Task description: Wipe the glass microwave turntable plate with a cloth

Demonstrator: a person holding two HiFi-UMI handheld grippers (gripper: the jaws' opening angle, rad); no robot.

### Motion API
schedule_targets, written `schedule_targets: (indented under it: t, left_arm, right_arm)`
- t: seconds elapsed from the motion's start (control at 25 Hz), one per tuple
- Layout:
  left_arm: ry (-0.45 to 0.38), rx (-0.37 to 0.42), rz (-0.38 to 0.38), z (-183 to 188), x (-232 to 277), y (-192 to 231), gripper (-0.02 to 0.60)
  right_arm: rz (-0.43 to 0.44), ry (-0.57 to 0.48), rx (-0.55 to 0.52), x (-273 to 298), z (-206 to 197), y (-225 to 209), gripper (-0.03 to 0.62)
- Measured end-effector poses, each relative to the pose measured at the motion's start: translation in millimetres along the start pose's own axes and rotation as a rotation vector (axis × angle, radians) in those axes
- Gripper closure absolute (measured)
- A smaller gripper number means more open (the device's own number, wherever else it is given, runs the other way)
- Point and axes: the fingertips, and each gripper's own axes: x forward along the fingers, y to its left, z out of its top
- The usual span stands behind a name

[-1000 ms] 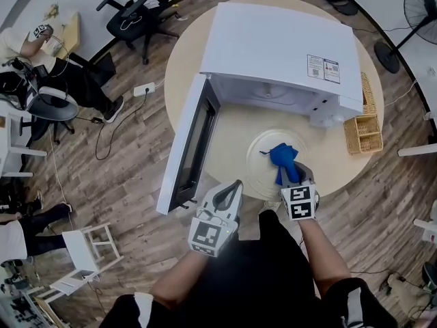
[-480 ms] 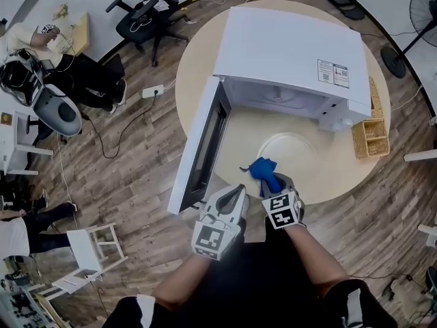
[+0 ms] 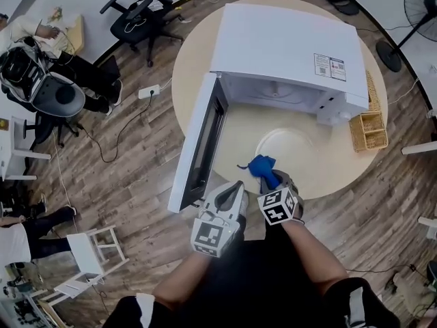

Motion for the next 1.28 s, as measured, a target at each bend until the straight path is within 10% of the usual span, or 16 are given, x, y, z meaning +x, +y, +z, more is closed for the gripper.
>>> schedule_targets:
  t: [1.28]
  left_arm:
    - [-0.022,0.058,-0.124,21.0,24.2,-31.9,0.575]
  right_arm:
    - [-0.28,0.122,0.174,-54.1,-89.6,-125.3,0.511]
